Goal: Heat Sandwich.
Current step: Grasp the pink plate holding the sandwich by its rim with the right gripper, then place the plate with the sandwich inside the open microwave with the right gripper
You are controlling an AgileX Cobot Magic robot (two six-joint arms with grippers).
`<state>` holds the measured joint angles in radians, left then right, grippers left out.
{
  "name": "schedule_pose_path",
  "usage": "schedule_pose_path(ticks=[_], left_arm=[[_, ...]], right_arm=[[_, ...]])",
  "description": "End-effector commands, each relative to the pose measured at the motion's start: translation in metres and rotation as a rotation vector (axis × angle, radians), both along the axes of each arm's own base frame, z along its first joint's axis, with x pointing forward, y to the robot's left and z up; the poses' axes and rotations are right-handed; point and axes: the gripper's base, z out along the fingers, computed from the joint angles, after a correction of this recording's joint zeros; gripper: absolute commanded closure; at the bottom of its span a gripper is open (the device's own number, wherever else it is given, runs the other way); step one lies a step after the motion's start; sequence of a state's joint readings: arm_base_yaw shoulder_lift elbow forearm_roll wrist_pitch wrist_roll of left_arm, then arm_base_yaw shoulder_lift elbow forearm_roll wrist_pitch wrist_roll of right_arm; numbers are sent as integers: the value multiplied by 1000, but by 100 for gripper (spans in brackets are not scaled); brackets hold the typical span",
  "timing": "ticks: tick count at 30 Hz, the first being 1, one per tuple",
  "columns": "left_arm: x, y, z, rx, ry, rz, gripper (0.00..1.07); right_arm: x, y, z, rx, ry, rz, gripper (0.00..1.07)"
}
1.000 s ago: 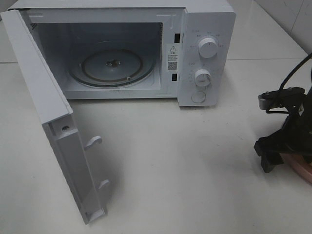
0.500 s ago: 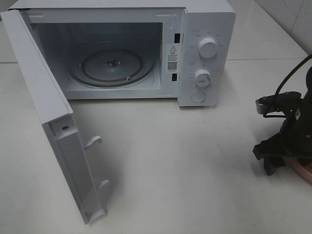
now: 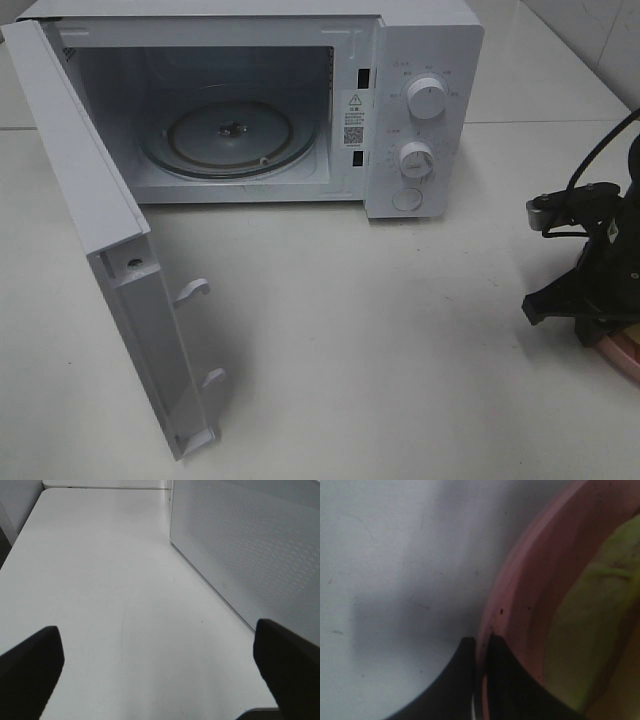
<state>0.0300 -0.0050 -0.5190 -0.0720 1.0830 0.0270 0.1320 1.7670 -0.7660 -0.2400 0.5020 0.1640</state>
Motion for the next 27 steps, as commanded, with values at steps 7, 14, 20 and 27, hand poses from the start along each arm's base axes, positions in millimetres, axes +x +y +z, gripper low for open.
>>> schedule_pose_path(ticks=[7, 14, 20, 27], left_arm=[[0, 0, 1, -1, -16, 6, 9], [0, 0, 1, -1, -16, 6, 9], [0, 0, 1, -1, -16, 6, 9], [0, 0, 1, -1, -16, 6, 9]], right_arm=[[-3, 0, -2, 8, 25, -36, 107], [-3, 0, -2, 6, 29, -32, 107], [-5, -1, -2, -4, 51, -33, 107], [-8, 9, 7, -51, 36, 12, 107]])
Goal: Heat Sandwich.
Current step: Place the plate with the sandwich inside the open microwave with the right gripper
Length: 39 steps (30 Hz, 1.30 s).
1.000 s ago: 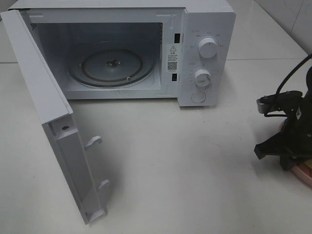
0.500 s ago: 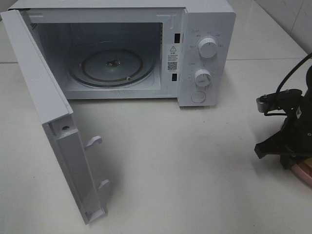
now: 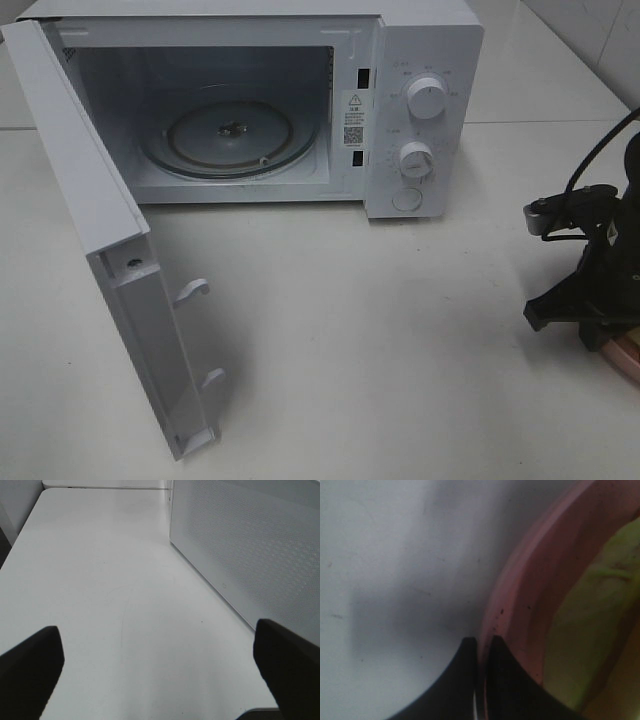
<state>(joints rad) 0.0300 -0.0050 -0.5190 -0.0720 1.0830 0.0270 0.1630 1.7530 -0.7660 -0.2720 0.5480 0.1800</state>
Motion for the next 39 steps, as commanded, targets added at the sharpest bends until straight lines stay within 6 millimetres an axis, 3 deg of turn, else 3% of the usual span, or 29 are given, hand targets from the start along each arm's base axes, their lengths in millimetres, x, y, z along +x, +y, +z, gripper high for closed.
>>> schedule_pose_path(ticks=[1, 24, 39], left_arm=[[0, 0, 1, -1, -16, 6, 9], [0, 0, 1, -1, -16, 6, 9], [0, 0, 1, -1, -16, 6, 9]], right_arm=[[-5, 5, 5, -35, 12, -11, 107], [-25, 42, 13, -241, 74, 151, 107], [-52, 79, 17, -346, 154, 326, 107]])
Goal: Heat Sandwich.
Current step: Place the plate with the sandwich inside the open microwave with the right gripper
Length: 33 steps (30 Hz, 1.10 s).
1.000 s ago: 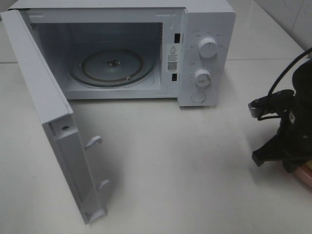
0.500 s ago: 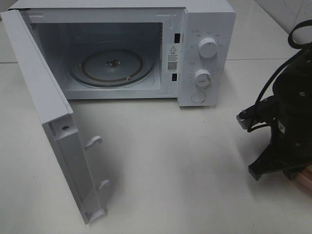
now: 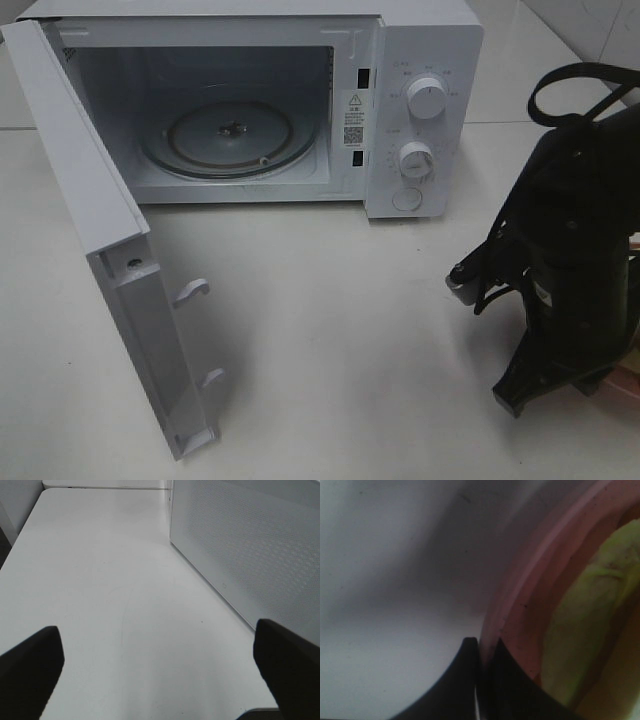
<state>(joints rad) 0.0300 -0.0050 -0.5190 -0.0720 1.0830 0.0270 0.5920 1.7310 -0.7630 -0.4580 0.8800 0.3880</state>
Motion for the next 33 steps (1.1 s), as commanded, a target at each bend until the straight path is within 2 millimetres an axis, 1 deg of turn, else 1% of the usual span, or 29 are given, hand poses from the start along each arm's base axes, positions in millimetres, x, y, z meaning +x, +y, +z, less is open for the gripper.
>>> schedule_pose_path(ticks=[1, 3, 6, 7, 8, 10, 11, 12, 15, 16, 19, 25, 29, 30, 33], left_arm=[[0, 0, 1, -1, -16, 6, 9], [0, 0, 1, -1, -16, 6, 9], [0, 0, 1, -1, -16, 6, 9], [0, 0, 1, -1, -16, 6, 9], [0, 0, 1, -1, -16, 6, 9], [0, 0, 1, -1, -16, 6, 9], [0, 0, 1, -1, -16, 6, 9], [0, 0, 1, -1, -16, 6, 9], [0, 0, 1, -1, -16, 6, 9], [0, 0, 1, -1, -16, 6, 9], [0, 0, 1, -1, -16, 6, 9], [0, 0, 1, -1, -16, 6, 9], [0, 0, 1, -1, -16, 6, 9], [0, 0, 1, -1, -16, 6, 9], [0, 0, 1, -1, -16, 6, 9]], right_arm=[[-7, 3, 5, -52, 19, 42, 107], [-8, 5, 7, -51, 16, 55, 107], [-14, 12, 20, -28, -23, 91, 107], [-14, 12, 20, -28, -23, 91, 107], [-18, 14, 29, -22, -37, 115, 107], [-24, 15, 36, -20, -43, 137, 107], [-24, 15, 36, -20, -43, 137, 107], [-28, 16, 44, -15, -51, 158, 107], [-34, 19, 54, 9, -70, 205, 107], [-34, 19, 54, 9, -70, 205, 107], [-42, 23, 67, 60, -91, 262, 107], [-53, 28, 77, 110, -95, 340, 106], [-64, 35, 87, 136, -101, 491, 106], [-64, 35, 87, 136, -101, 491, 106], [-67, 39, 90, 150, -105, 562, 106]])
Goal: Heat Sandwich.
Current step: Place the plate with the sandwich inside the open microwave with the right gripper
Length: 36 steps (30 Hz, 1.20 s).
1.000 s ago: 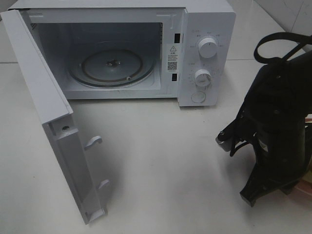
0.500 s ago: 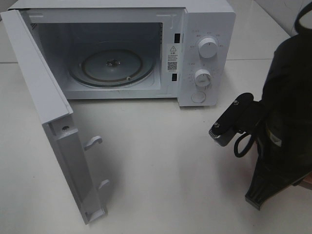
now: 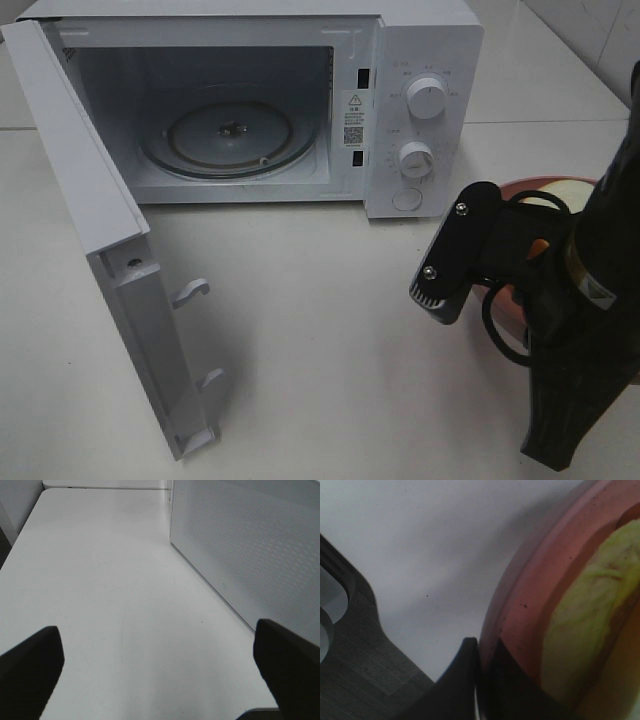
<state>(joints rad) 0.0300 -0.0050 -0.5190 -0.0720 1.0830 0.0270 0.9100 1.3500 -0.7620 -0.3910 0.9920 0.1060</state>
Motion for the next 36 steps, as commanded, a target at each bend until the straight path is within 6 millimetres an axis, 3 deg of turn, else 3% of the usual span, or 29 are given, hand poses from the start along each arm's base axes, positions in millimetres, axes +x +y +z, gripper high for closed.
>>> schedule_pose_path(ticks=[1, 19, 36], left_arm=[[0, 0, 1, -1, -16, 6, 9], [0, 0, 1, -1, -16, 6, 9], [0, 0, 1, -1, -16, 6, 9]], right_arm=[[-1, 0, 3, -9, -18, 59, 106], [-2, 15, 5, -30, 8, 587, 104], [-2, 20, 5, -8, 0, 703, 107]])
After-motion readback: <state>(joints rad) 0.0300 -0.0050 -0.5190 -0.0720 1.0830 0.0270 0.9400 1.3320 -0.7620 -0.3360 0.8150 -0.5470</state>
